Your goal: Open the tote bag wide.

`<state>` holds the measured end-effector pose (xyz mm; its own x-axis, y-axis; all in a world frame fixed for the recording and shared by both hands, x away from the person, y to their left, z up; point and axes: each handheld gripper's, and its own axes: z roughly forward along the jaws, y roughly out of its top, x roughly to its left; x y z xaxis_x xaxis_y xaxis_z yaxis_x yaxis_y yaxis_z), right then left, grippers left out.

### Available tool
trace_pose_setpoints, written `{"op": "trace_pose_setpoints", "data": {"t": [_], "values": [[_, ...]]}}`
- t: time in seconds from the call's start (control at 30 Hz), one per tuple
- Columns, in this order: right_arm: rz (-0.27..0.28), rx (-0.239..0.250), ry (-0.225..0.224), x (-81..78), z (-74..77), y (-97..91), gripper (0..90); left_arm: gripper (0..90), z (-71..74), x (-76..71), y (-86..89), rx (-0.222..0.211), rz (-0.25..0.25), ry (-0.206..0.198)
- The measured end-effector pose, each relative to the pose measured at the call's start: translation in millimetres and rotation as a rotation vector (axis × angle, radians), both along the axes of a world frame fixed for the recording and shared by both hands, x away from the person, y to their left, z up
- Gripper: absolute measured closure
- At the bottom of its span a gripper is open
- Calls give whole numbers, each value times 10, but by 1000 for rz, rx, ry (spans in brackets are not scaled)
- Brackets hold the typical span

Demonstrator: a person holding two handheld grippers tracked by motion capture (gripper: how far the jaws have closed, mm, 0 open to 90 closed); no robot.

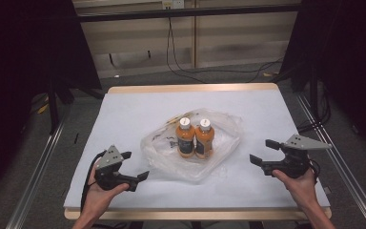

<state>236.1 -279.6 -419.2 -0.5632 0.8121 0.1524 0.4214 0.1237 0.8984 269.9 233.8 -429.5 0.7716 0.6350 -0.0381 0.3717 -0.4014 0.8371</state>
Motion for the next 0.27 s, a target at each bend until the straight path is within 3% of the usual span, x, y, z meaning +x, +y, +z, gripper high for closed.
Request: {"op": "trace_pose_setpoints", "data": {"t": [0.07,0.23,0.27], "values": [[-15,-13,4,-40,-16,-51,110,62,-68,-11,99,-14,29,26],[-53,-6,20,-123,-121,-185,104,42,-127,-61,261,-48,68,-7],[-62,-18,25,-140,-143,-206,103,40,-146,-54,286,-46,67,4]]}}
